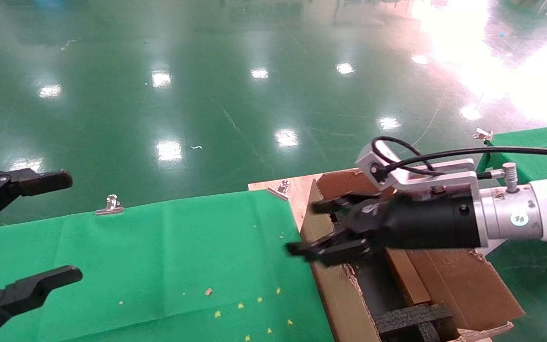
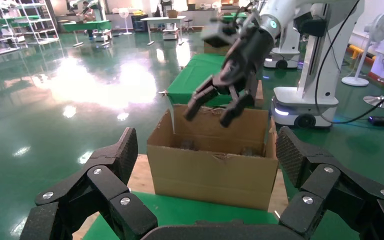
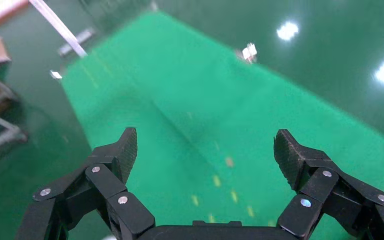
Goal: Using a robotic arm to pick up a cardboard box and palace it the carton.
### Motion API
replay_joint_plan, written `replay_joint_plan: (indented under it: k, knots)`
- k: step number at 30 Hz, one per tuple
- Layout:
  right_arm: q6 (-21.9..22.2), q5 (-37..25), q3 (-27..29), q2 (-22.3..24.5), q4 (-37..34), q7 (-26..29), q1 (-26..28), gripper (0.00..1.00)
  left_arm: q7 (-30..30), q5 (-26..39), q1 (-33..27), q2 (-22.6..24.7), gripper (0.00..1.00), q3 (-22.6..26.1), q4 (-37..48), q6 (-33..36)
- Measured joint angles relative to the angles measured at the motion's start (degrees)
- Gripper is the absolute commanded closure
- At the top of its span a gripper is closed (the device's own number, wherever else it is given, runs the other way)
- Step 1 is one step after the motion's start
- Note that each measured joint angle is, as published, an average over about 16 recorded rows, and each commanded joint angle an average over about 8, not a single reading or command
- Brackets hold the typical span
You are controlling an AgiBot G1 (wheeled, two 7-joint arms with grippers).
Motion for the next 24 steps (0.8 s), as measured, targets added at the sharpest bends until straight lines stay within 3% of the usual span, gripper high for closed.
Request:
replay_joint_plan:
  k: [24]
  knots:
    - [-13.5, -1.5, 32.5, -7.0, -1.9, -7.7, -19.7, 0.0, 0.0, 0.0, 0.0, 0.0, 0.0, 0.0, 0.0, 0.0]
